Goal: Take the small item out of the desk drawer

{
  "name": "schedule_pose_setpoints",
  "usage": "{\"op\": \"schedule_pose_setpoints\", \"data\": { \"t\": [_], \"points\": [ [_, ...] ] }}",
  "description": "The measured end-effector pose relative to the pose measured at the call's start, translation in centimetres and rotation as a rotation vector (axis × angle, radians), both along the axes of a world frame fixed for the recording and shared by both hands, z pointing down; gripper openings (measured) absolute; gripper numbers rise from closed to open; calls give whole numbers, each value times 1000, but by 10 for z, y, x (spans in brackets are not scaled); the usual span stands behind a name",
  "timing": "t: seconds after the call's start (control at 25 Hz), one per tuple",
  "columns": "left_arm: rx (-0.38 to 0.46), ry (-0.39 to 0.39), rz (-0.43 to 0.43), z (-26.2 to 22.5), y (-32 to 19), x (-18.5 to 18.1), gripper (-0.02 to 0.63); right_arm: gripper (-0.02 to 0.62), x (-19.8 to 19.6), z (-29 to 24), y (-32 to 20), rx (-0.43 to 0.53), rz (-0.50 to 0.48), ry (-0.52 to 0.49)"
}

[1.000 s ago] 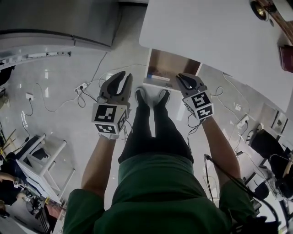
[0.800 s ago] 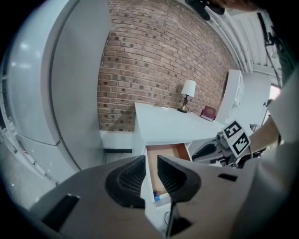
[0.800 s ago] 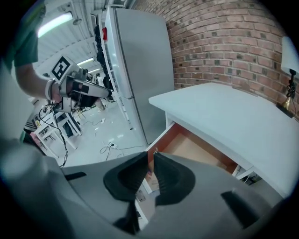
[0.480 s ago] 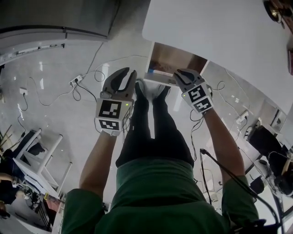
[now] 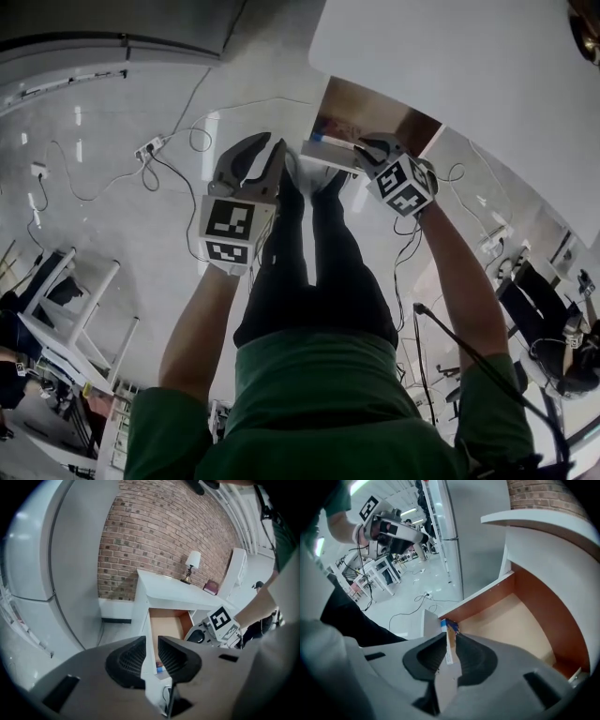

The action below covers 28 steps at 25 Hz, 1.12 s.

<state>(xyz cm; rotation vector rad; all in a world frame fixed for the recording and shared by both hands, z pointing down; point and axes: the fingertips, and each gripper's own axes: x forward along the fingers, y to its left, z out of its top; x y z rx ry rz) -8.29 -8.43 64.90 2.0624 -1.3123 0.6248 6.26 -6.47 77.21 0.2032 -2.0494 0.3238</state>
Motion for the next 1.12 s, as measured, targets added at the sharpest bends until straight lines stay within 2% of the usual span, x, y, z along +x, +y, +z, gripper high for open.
{"op": "schedule_pose_setpoints", "data": {
  "t": [0.28,0.44,1.12],
  "points": [
    [-5,-6,-19,17,5,-8,72,72,3,42,16,-96,-151,89],
    [-28,-2,-29,27,12,-10,72,77,8,59,21,-144,-199,118],
    [-83,32,-84,51,25,-28,72,103,2,101,29,-298,-220,135]
  ]
}}
